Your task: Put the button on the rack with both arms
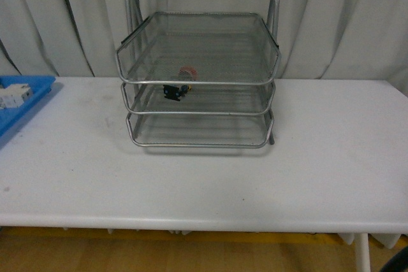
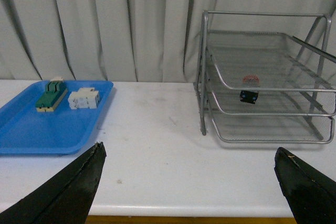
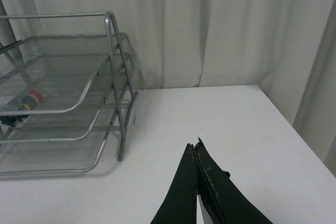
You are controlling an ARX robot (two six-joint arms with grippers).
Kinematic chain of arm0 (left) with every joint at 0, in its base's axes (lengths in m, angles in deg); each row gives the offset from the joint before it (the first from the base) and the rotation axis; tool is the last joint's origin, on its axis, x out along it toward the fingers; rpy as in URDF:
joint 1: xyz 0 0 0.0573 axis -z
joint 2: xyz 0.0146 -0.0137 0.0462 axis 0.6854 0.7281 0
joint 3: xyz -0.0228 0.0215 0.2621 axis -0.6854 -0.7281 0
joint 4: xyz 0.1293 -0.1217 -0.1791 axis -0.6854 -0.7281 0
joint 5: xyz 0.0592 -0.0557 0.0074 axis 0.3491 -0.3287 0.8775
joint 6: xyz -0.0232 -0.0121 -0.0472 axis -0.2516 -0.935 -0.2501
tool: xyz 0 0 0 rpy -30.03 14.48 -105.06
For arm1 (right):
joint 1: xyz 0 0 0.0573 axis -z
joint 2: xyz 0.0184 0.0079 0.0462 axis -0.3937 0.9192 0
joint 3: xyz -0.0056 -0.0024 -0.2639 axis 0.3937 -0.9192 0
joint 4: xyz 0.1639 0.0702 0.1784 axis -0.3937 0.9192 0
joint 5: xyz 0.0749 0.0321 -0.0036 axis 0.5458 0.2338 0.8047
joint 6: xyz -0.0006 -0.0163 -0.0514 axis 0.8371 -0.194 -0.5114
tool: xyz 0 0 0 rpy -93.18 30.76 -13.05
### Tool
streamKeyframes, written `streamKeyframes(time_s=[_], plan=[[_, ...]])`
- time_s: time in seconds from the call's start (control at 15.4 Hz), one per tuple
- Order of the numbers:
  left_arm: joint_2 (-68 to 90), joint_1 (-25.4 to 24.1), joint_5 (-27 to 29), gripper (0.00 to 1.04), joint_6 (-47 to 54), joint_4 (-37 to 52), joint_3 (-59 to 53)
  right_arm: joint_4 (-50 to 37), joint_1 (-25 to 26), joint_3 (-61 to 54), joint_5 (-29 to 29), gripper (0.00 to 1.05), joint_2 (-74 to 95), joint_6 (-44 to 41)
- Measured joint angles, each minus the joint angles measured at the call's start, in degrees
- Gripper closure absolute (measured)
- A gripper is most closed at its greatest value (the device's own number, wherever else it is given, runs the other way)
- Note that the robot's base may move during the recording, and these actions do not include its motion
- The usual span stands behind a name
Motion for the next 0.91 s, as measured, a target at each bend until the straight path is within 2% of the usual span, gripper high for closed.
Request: streamKeyframes(time_s=[0.32,0.39,0.45,0.91], plan=[[0.0,0.0,0.0,0.07,0.0,0.0,0.0,11.3,3.7,-5.3,4.0,1.03,-16.0,0.0],[0.0,0.0,0.0,0.07,0.0,0.0,0.0,13.7,6.9,-6.0,7.7,1.03,-19.0,0.0],[0.0,0.0,0.0,0.07,0.0,0.0,0.0,16.3,8.8,-6.5,8.2,1.03,-22.2,0.0],[0.0,0.0,0.0,0.07,0.0,0.0,0.0,35.1,8.6,-7.5,8.7,1.03,-43.3,0.0]])
